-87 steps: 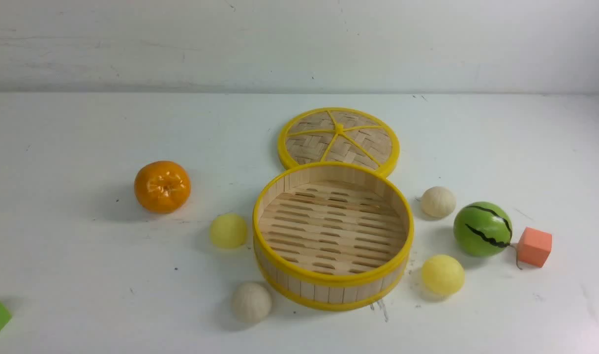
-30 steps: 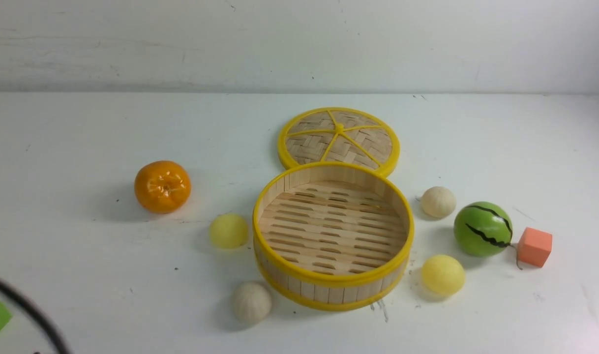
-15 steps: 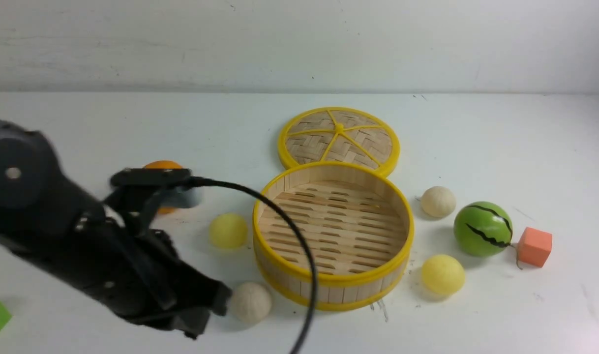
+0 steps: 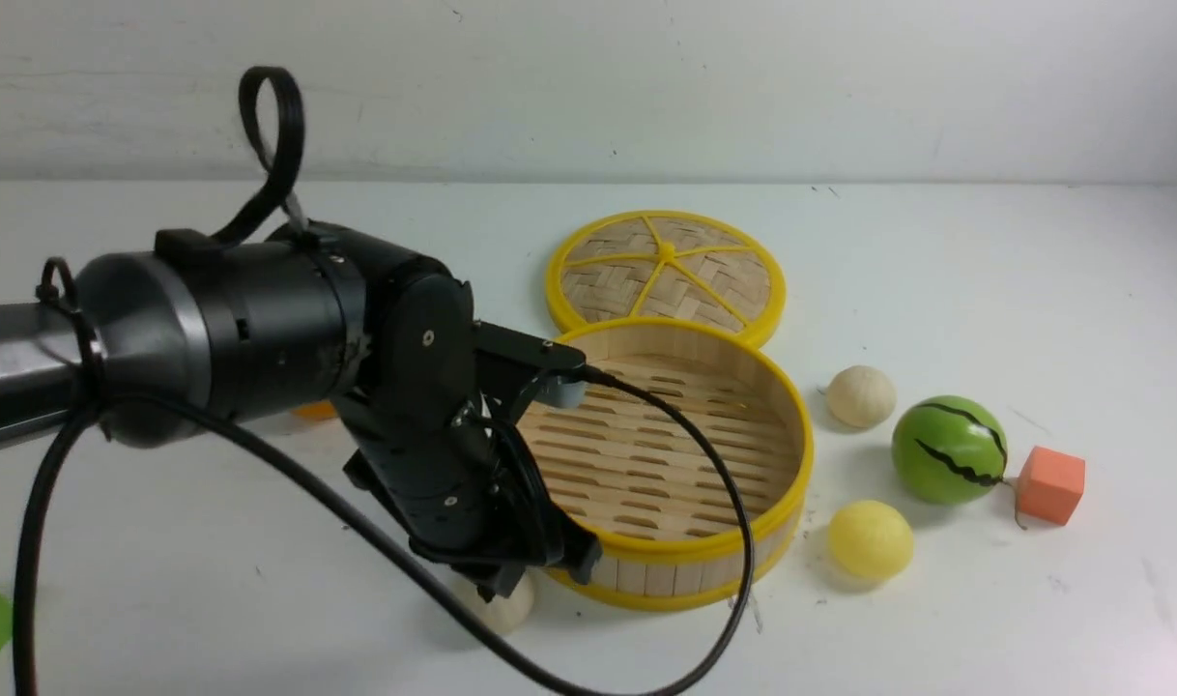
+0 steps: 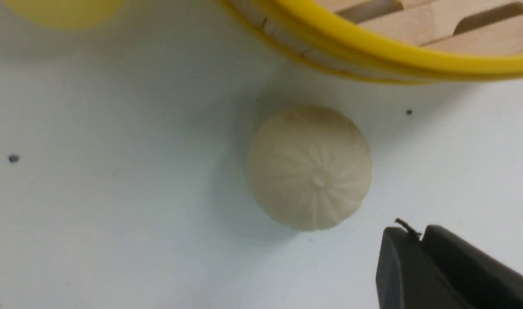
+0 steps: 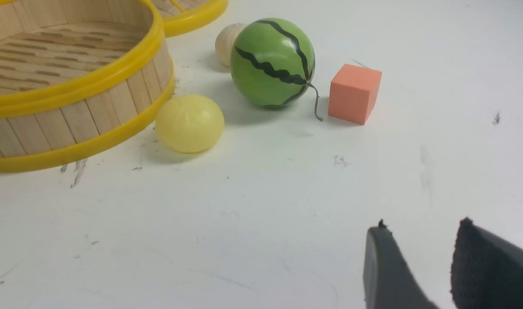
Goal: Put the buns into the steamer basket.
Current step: Use the left arm to grab a steamed stuffed bun
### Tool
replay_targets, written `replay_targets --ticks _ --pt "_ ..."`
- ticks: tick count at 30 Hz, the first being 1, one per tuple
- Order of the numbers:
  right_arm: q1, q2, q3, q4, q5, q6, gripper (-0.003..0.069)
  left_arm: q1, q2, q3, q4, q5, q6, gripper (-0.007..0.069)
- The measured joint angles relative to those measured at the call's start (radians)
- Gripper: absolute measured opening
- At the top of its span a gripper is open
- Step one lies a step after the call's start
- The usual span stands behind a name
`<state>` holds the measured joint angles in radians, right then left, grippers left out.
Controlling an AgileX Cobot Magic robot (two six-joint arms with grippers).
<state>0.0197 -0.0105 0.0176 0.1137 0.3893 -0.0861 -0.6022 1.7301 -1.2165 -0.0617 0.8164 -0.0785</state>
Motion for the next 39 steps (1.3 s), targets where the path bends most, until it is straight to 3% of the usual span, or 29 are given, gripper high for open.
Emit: replay_targets --ticks 6,10,16,23,37,39 --pt "0.0 0.0 0.0 0.0 0.0 0.0 0.0239 0.0 0.033 -0.01 0.044 -0.026 0.003 0.0215" --pt "0.0 0.0 0.0 0.0 0.0 0.0 0.0239 0.009 0.055 -0.01 0.043 -0.041 0.015 0.0254" --pt "0.0 0.0 0.0 0.0 0.0 0.0 0.0239 0.074 0.064 -0.01 -0.002 -0.056 0.056 0.0259" --pt "0.0 0.0 0.0 0.0 0.0 0.0 0.0239 0.076 0.064 -0.01 -0.106 -0.061 0.153 0.0259" --pt "0.0 0.0 0.0 0.0 0.0 0.0 0.0239 0.076 0.122 -0.012 -0.061 -0.087 0.159 0.0256" --pt "0.0 0.0 0.0 0.0 0.0 0.0 0.0239 0.076 0.127 -0.012 -0.061 -0.088 0.159 0.0221"
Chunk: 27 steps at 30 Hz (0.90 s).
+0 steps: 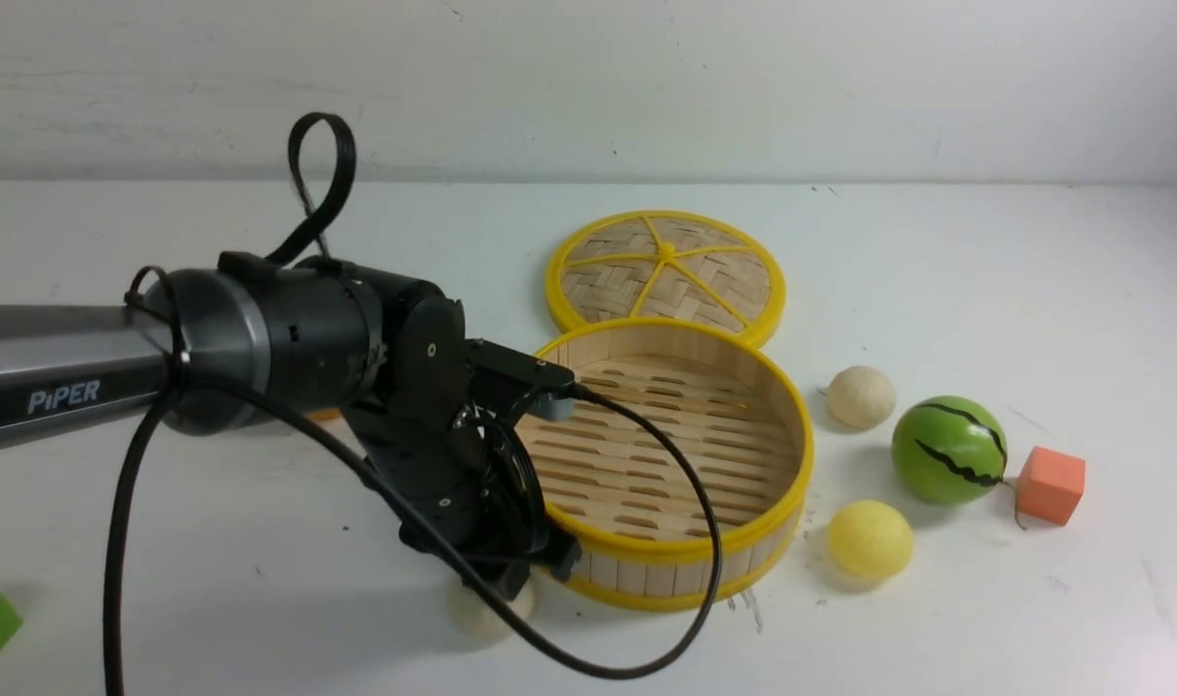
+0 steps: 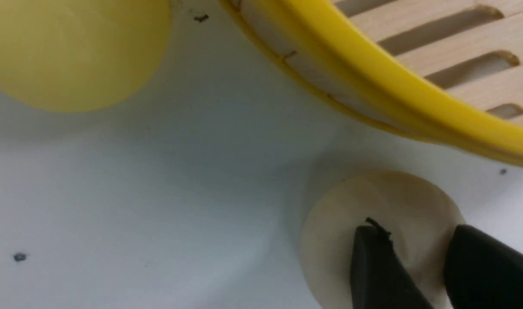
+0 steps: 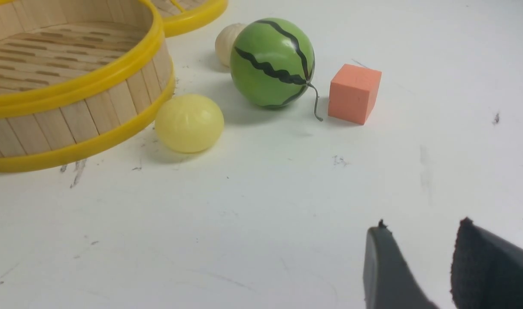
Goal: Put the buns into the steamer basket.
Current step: Use the left arm to grab a steamed stuffed bun, then use the left arm to put the steamed stuffed bun into the steamer
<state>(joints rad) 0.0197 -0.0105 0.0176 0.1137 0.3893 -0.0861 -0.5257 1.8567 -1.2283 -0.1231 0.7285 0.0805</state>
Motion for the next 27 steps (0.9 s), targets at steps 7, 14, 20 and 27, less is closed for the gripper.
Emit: replay_targets --ticks 7,14,20,27 --pt "0.0 0.0 0.0 0.0 0.0 0.0 0.0239 0.0 -0.009 -0.006 0.001 0.048 -0.014 -0.0005" --pt "0.0 0.0 0.0 0.0 0.0 0.0 0.0239 -0.013 -0.125 -0.033 0.014 0.169 -0.048 -0.0013" --pt "0.0 0.0 0.0 0.0 0.0 0.0 0.0239 -0.094 -0.171 -0.179 0.01 0.125 -0.026 -0.0013" --pt "0.0 0.0 0.0 0.0 0.0 0.0 0.0239 -0.098 0.058 -0.346 0.078 0.101 -0.025 -0.001"
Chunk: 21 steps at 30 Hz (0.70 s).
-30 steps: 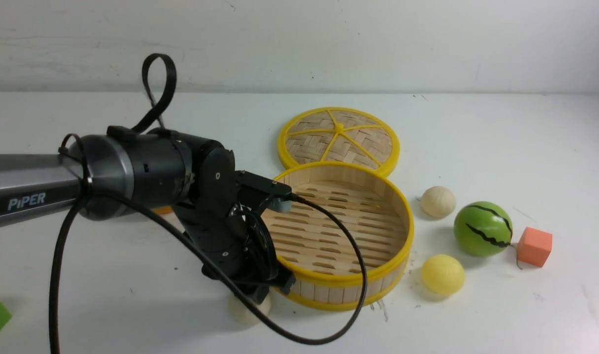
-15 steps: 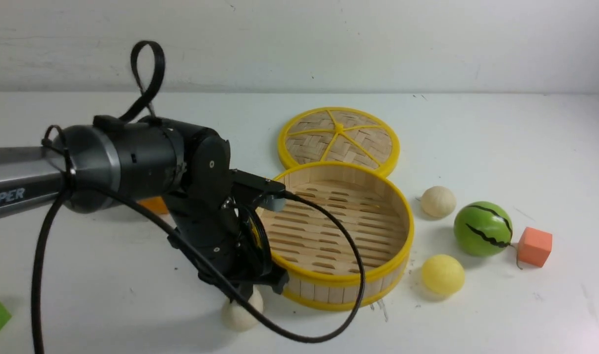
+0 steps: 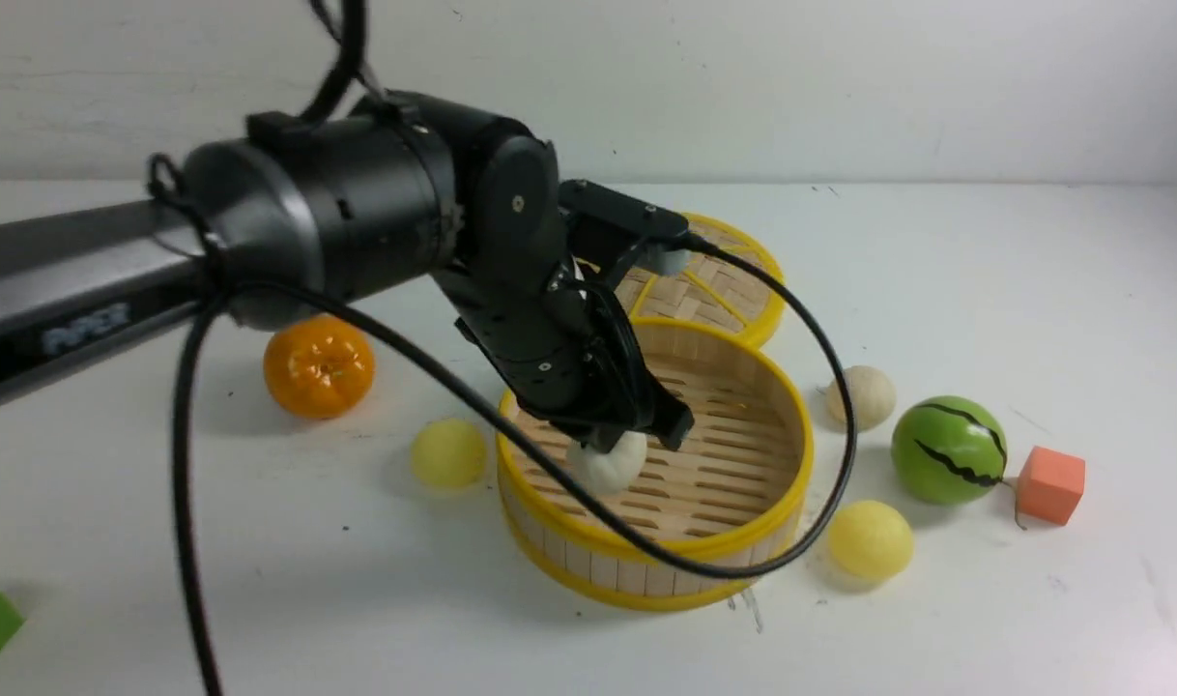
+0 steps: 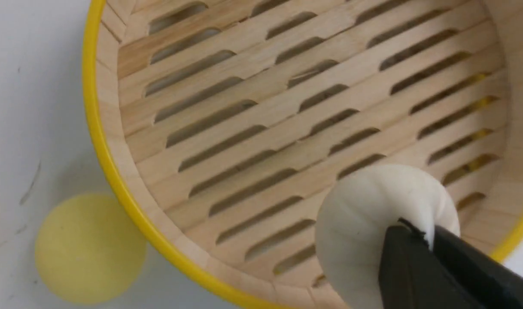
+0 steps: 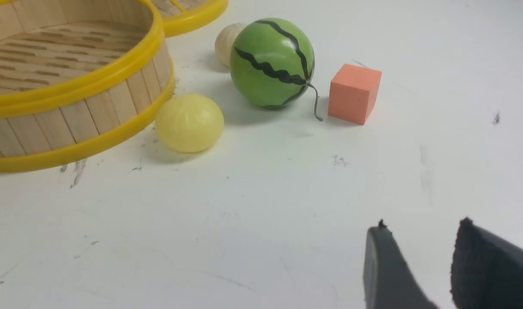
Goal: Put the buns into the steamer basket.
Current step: Use the left arm to put the steamed stuffed bun into the steamer, then use the left arm to grab a steamed stuffed bun
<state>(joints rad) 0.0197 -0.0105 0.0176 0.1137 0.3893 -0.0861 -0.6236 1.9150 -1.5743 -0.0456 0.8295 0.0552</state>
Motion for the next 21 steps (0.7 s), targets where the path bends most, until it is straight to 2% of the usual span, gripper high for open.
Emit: replay_targets --ticks 3,5,7,9,10,11,13,15,18,21 --pt "0.0 0.0 0.0 0.0 0.0 0.0 0.0239 0.0 0.068 -0.036 0.012 0.032 0.0 0.0006" --pt "0.0 0.0 0.0 0.0 0.0 0.0 0.0239 0.0 0.113 -0.066 0.016 0.073 0.0 0.005" --pt "0.0 0.0 0.0 0.0 0.0 0.0 0.0239 0.0 0.123 -0.079 0.016 0.089 0.0 0.0108" --pt "0.0 0.0 0.0 0.0 0.0 0.0 0.0239 0.0 0.114 -0.095 0.015 0.109 0.0 0.0204" --pt "0.0 0.0 0.0 0.0 0.0 0.0 0.0239 0.0 0.113 -0.097 0.015 0.111 0.0 0.0213" --pt "0.0 0.0 0.0 0.0 0.0 0.0 0.0239 0.0 0.096 -0.106 0.015 0.136 -0.006 0.0295" --pt "0.0 0.0 0.0 0.0 0.0 0.0 0.0239 0.0 0.056 -0.111 0.031 0.174 -0.026 0.036" --pt "0.0 0.0 0.0 0.0 0.0 0.0 0.0239 0.007 0.014 -0.113 0.055 0.195 -0.044 0.0377" --pt "0.0 0.0 0.0 0.0 0.0 0.0 0.0239 0.053 -0.044 -0.122 0.094 0.219 -0.08 0.0348" --pt "0.0 0.0 0.0 0.0 0.0 0.0 0.0239 0.161 -0.058 -0.109 0.085 0.233 -0.09 0.0227"
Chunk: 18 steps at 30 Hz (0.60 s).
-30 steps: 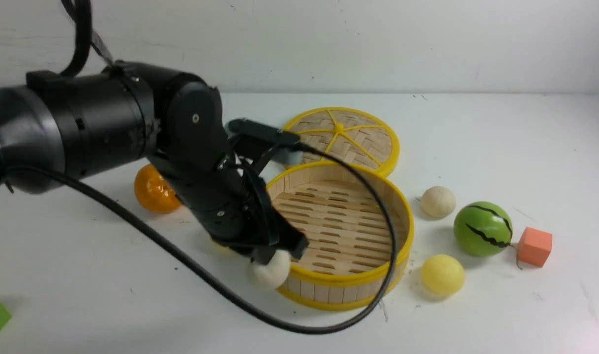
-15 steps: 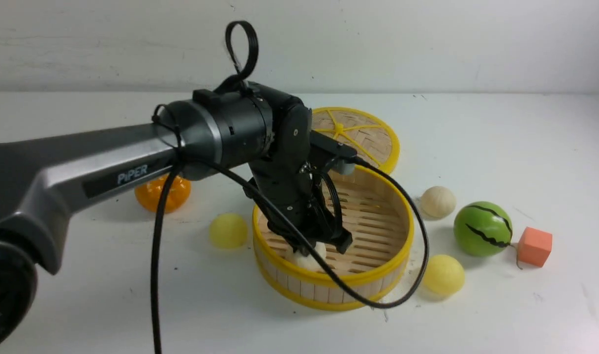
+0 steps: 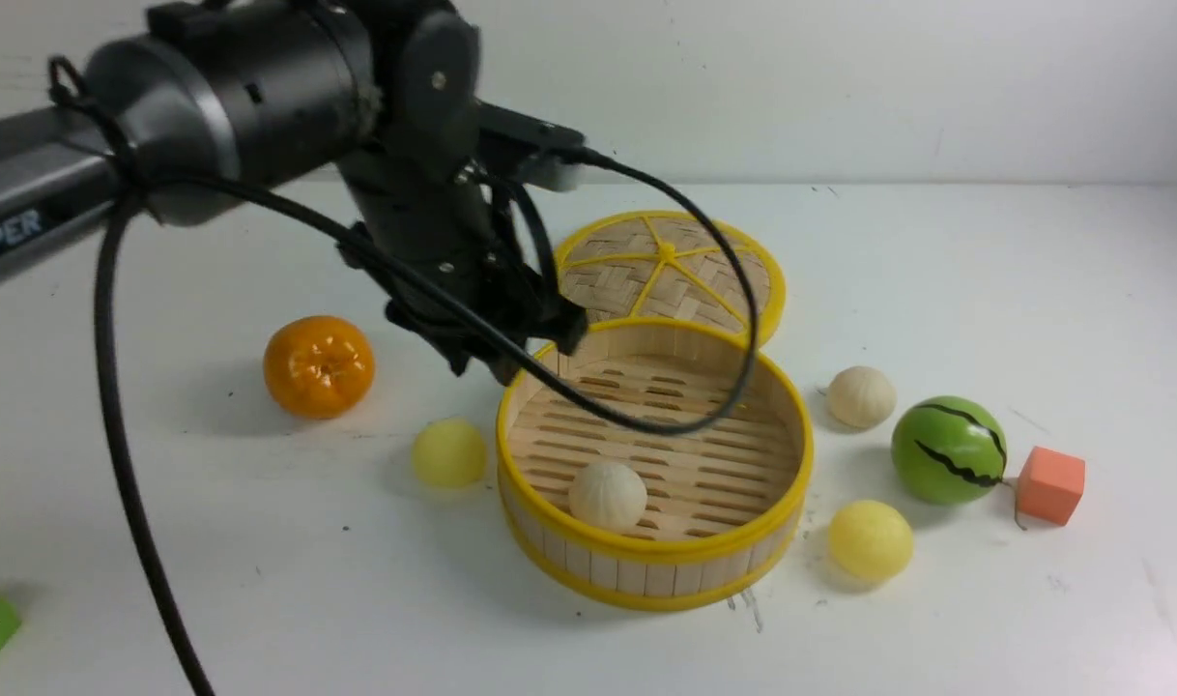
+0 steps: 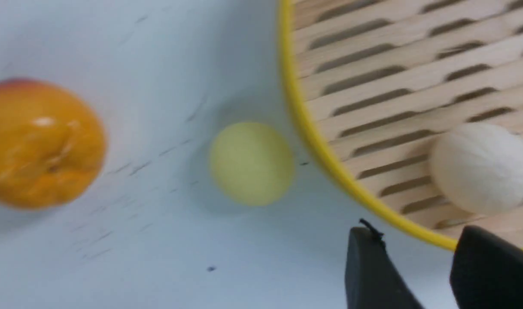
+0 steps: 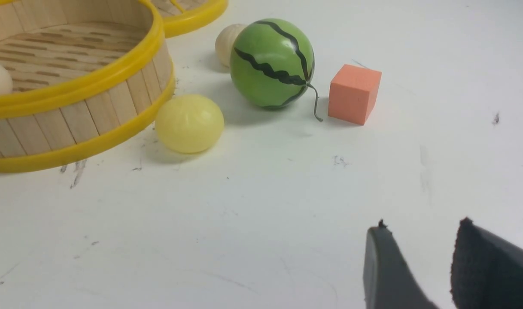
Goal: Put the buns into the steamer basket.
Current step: Use the left arm to grab a steamed stuffed bun
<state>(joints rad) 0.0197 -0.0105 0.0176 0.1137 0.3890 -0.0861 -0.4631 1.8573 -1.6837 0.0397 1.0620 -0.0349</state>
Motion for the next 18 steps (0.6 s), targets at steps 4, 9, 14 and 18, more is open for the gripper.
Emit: replay_targets --ticks 4,9,14,18 --pt "0.0 0.0 0.0 0.0 0.0 0.0 0.0239 0.114 0.04 0.064 -0.083 -0.072 0.056 0.0082" --pt "0.0 0.0 0.0 0.0 0.0 0.0 0.0239 0.152 0.104 0.082 -0.162 -0.123 0.126 0.0078" --pt "0.0 0.0 0.0 0.0 0.0 0.0 0.0239 0.153 0.142 0.082 -0.19 -0.153 0.154 0.0187" --pt "0.0 0.0 0.0 0.0 0.0 0.0 0.0239 0.153 0.169 0.082 -0.193 -0.178 0.188 0.0252"
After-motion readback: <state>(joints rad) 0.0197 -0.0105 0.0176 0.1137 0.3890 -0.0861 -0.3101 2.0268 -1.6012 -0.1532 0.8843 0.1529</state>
